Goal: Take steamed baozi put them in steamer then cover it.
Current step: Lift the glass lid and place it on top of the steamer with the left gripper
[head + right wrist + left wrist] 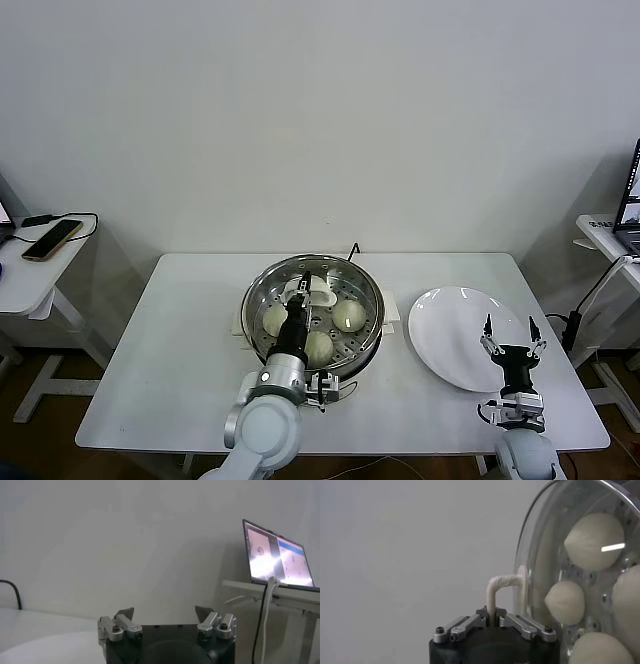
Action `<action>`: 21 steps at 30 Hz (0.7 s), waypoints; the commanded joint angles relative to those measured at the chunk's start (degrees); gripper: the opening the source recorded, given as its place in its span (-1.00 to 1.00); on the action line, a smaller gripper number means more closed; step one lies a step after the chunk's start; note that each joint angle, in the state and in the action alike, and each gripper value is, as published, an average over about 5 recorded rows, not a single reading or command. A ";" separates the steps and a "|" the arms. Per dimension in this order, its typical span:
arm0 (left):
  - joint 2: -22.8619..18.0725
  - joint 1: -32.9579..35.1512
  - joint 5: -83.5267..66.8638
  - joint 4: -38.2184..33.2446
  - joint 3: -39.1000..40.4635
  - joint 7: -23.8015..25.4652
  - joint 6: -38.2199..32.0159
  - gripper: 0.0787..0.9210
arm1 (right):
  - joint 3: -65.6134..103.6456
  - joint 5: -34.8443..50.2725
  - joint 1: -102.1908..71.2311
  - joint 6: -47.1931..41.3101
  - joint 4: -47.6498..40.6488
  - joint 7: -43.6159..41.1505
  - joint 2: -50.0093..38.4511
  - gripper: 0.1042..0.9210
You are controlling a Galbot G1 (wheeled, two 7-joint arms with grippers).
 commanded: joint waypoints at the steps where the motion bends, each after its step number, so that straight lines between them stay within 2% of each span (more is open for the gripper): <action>1: -3.46 -1.68 2.81 3.66 1.91 -1.27 1.93 -0.71 | -0.12 -0.17 0.10 0.07 -0.61 -0.10 0.13 0.76; 21: -4.12 -1.15 3.96 5.05 1.26 -1.18 1.29 -0.71 | -0.30 -0.40 0.60 0.00 -0.70 -0.10 -0.05 0.76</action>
